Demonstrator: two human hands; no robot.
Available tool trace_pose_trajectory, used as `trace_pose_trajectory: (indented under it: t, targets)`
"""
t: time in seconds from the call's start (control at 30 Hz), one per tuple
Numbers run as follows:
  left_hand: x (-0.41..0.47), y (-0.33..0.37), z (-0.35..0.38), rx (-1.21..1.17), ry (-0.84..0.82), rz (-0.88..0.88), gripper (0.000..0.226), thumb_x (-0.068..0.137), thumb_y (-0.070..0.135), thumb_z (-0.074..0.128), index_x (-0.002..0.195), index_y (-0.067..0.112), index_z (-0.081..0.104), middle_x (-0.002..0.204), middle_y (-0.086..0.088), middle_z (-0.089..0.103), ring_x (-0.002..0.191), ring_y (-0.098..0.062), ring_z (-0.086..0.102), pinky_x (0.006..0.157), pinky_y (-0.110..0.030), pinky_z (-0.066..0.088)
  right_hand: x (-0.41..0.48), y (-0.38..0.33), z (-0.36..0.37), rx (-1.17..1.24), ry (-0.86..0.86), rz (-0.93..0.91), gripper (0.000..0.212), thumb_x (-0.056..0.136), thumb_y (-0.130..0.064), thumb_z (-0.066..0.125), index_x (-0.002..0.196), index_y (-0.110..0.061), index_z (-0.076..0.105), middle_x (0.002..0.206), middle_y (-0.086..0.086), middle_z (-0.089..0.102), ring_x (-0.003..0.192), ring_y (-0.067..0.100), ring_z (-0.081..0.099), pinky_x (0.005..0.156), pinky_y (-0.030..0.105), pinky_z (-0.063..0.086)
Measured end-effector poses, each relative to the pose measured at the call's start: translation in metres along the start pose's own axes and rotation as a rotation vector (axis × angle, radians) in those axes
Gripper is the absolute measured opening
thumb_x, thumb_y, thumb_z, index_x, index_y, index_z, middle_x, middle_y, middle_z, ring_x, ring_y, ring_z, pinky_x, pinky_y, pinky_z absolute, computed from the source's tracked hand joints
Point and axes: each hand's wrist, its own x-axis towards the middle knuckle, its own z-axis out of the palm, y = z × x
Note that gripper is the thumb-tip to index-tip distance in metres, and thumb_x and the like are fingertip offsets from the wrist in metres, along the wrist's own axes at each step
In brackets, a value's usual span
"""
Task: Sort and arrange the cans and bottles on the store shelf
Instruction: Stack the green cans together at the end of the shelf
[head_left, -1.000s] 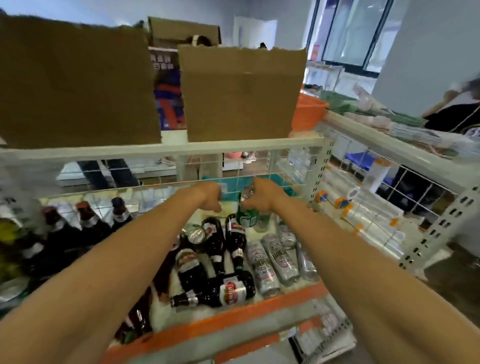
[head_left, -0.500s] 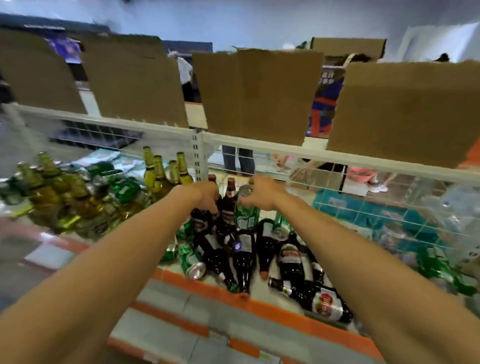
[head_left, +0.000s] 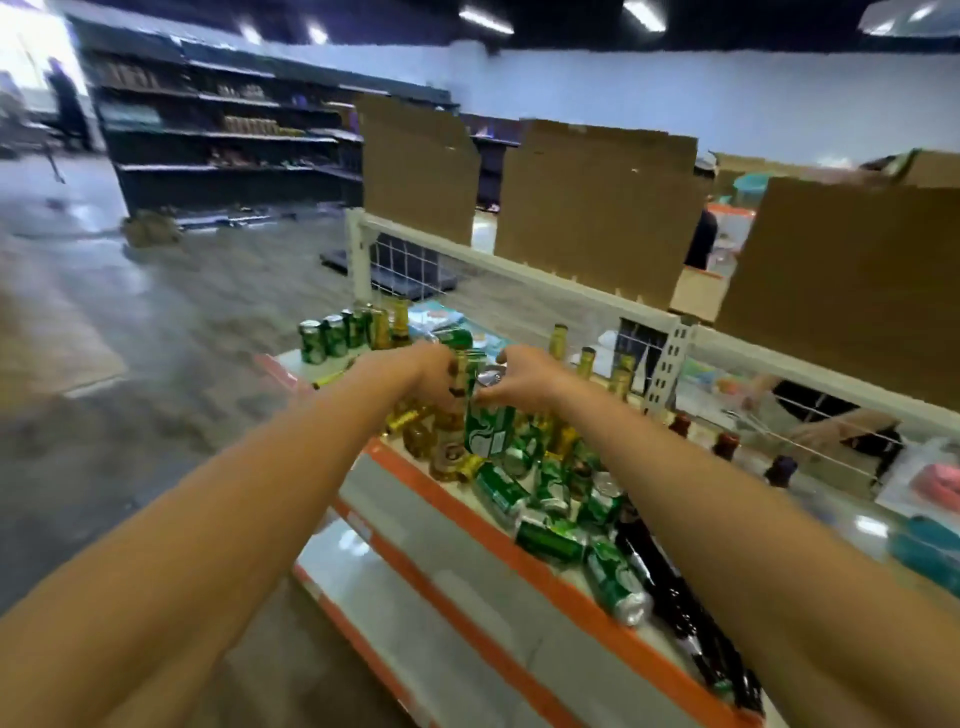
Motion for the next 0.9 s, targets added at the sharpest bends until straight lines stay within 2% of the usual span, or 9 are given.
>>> trace_pose_trajectory:
  t: [0.13, 0.2, 0.3, 0.37, 0.47, 0.6, 0.73, 0.83, 0.9]
  targets:
    - [-0.015, -0.102, -0.024, -0.058, -0.001, -0.068, 0.057, 0.073, 0.027, 0.082, 0.125, 0.018, 0.061, 0.117, -0.003, 0.065, 0.104, -0.025, 0.062, 0.093, -0.04, 0.054, 0.055, -0.083, 0.033, 0.008, -0.024, -0.089, 0.049, 0.073, -0.052, 0.074, 0.105, -0.019, 0.059, 0.103, 0.003, 0.065, 0.089, 0.02, 0.062, 0.079, 0.04, 0.055]
    - [-0.023, -0.149, -0.029, -0.096, -0.033, -0.088, 0.068, 0.064, 0.037, 0.086, 0.125, 0.022, 0.061, 0.115, 0.0, 0.064, 0.1, -0.023, 0.063, 0.092, -0.042, 0.054, 0.076, -0.126, 0.047, 0.01, -0.046, -0.15, 0.048, 0.073, -0.052, 0.076, 0.104, -0.021, 0.058, 0.101, 0.001, 0.064, 0.088, 0.018, 0.062, 0.075, 0.038, 0.055]
    - [-0.023, -0.217, -0.021, -0.206, -0.056, -0.119, 0.091, 0.043, 0.056, 0.083, 0.126, 0.029, 0.057, 0.12, 0.004, 0.062, 0.102, -0.022, 0.063, 0.089, -0.044, 0.057, 0.099, -0.184, 0.063, 0.017, -0.078, -0.212, 0.036, 0.078, -0.042, 0.077, 0.095, -0.017, 0.057, 0.091, 0.003, 0.061, 0.081, 0.021, 0.059, 0.061, 0.033, 0.046]
    - [-0.027, -0.25, -0.016, -0.293, -0.022, -0.136, 0.09, 0.036, 0.061, 0.08, 0.119, 0.032, 0.059, 0.116, 0.004, 0.064, 0.101, -0.021, 0.064, 0.084, -0.044, 0.059, 0.118, -0.215, 0.073, 0.048, -0.107, -0.236, 0.038, 0.079, -0.038, 0.077, 0.101, -0.013, 0.059, 0.095, 0.007, 0.064, 0.085, 0.023, 0.062, 0.069, 0.04, 0.051]
    - [-0.032, -0.286, -0.012, -0.419, 0.05, -0.169, 0.079, 0.053, 0.049, 0.086, 0.123, 0.03, 0.056, 0.115, 0.006, 0.064, 0.101, -0.016, 0.062, 0.073, -0.033, 0.057, 0.149, -0.252, 0.088, 0.08, -0.126, -0.286, 0.051, 0.074, -0.041, 0.079, 0.11, -0.012, 0.058, 0.099, 0.008, 0.066, 0.091, 0.025, 0.065, 0.082, 0.046, 0.056]
    - [-0.017, -0.334, 0.0, -0.518, 0.188, -0.212, 0.087, 0.05, 0.052, 0.085, 0.128, 0.033, 0.052, 0.116, 0.009, 0.065, 0.105, -0.015, 0.062, 0.097, -0.041, 0.05, 0.191, -0.284, 0.106, 0.077, -0.154, -0.323, 0.061, 0.077, -0.04, 0.08, 0.122, -0.007, 0.055, 0.11, 0.011, 0.064, 0.1, 0.027, 0.061, 0.091, 0.047, 0.053]
    - [0.022, -0.371, -0.001, -0.567, 0.261, -0.261, 0.06, 0.068, 0.031, 0.087, 0.119, 0.025, 0.057, 0.111, 0.003, 0.066, 0.102, -0.016, 0.062, 0.093, -0.034, 0.049, 0.253, -0.297, 0.118, 0.065, -0.196, -0.356, 0.086, 0.079, -0.04, 0.078, 0.148, -0.008, 0.036, 0.131, 0.014, 0.056, 0.115, 0.028, 0.056, 0.099, 0.044, 0.049]
    - [0.061, -0.39, -0.009, -0.548, 0.272, -0.25, 0.053, 0.068, 0.03, 0.087, 0.113, 0.022, 0.06, 0.106, 0.001, 0.067, 0.1, -0.018, 0.063, 0.09, -0.036, 0.052, 0.304, -0.296, 0.119, 0.075, -0.267, -0.358, 0.09, 0.081, -0.045, 0.076, 0.152, -0.014, 0.03, 0.14, 0.013, 0.05, 0.119, 0.027, 0.054, 0.101, 0.042, 0.047]
    - [0.099, -0.404, -0.018, -0.539, 0.293, -0.25, 0.057, 0.069, 0.028, 0.087, 0.119, 0.021, 0.059, 0.109, -0.002, 0.066, 0.102, -0.021, 0.063, 0.091, -0.039, 0.053, 0.351, -0.295, 0.116, 0.082, -0.281, -0.32, 0.083, 0.086, -0.056, 0.067, 0.149, -0.012, 0.035, 0.14, 0.013, 0.051, 0.12, 0.028, 0.053, 0.099, 0.039, 0.046]
